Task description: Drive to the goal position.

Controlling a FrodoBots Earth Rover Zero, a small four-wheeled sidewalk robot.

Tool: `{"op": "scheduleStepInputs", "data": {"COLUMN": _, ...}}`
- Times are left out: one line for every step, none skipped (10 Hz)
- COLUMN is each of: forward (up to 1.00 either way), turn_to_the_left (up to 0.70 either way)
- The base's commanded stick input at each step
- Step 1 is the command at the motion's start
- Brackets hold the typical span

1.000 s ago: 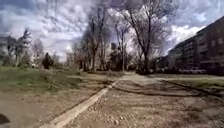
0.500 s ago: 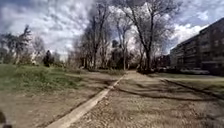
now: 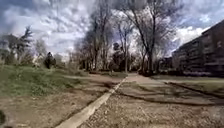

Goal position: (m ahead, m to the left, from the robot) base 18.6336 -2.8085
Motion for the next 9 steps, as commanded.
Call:
{"op": "scheduleStepInputs", "data": {"forward": 0.7, "turn_to_the_left": -0.35}}
{"op": "scheduleStepInputs", "data": {"forward": 0.7, "turn_to_the_left": -0.35}}
{"op": "scheduleStepInputs", "data": {"forward": 0.7, "turn_to_the_left": -0.35}}
{"op": "scheduleStepInputs", "data": {"forward": 0.7, "turn_to_the_left": -0.35}}
{"op": "scheduleStepInputs", "data": {"forward": 0.7, "turn_to_the_left": -0.35}}
{"op": "scheduleStepInputs", "data": {"forward": 0.7, "turn_to_the_left": -0.35}}
{"op": "scheduleStepInputs", "data": {"forward": 0.7, "turn_to_the_left": -0.22}}
{"op": "scheduleStepInputs", "data": {"forward": 0.7, "turn_to_the_left": -0.06}}
{"op": "scheduleStepInputs", "data": {"forward": 0.7, "turn_to_the_left": 0.0}}
